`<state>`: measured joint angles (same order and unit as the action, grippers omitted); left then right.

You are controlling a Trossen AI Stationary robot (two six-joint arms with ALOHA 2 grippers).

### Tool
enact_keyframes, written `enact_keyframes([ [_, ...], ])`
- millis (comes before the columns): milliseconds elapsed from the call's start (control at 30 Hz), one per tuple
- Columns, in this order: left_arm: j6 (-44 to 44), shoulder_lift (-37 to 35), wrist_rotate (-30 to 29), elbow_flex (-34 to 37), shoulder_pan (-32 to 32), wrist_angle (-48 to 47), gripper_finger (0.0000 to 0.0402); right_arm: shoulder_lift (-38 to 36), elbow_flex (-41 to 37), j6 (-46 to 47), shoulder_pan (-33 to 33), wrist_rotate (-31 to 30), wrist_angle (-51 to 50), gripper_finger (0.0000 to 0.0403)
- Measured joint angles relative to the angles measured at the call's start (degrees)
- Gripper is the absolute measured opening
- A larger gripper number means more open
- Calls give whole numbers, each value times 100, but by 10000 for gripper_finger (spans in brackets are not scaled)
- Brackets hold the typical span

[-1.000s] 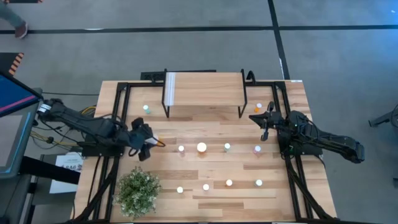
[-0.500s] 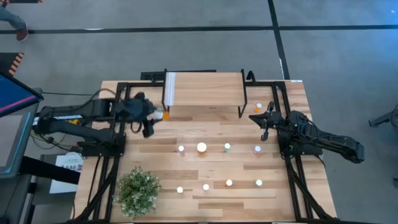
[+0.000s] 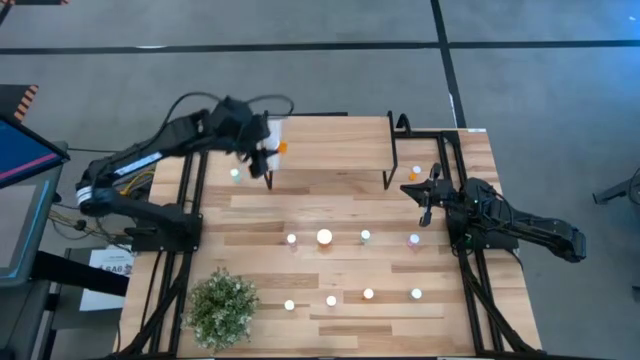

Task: Pick and place medicine bottles onto shelf by color
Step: Put the orange pill bottle on the shelf

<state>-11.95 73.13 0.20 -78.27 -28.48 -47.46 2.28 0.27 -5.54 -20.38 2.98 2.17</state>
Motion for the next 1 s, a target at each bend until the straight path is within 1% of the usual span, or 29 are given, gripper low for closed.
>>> enact_keyframes([
  [200, -198, 1006, 402, -883, -664, -383, 189, 0, 0, 0, -1, 1, 0, 43],
  [367, -207, 1694, 420, -1478, -1093, -766, 190, 0, 0, 0, 0, 1, 0, 43],
  [500, -199, 2184, 410, -1824, -1373, -1101, 190, 0, 0, 0, 0, 0, 0, 43],
  [733, -239, 2664, 506, -1951, -1597, -1239, 190, 0, 0, 0, -2, 0, 0, 43],
  [1000, -323, 2733, 662, -1953, -1632, -1218, 190, 0, 0, -1, -1, -1, -1, 43],
])
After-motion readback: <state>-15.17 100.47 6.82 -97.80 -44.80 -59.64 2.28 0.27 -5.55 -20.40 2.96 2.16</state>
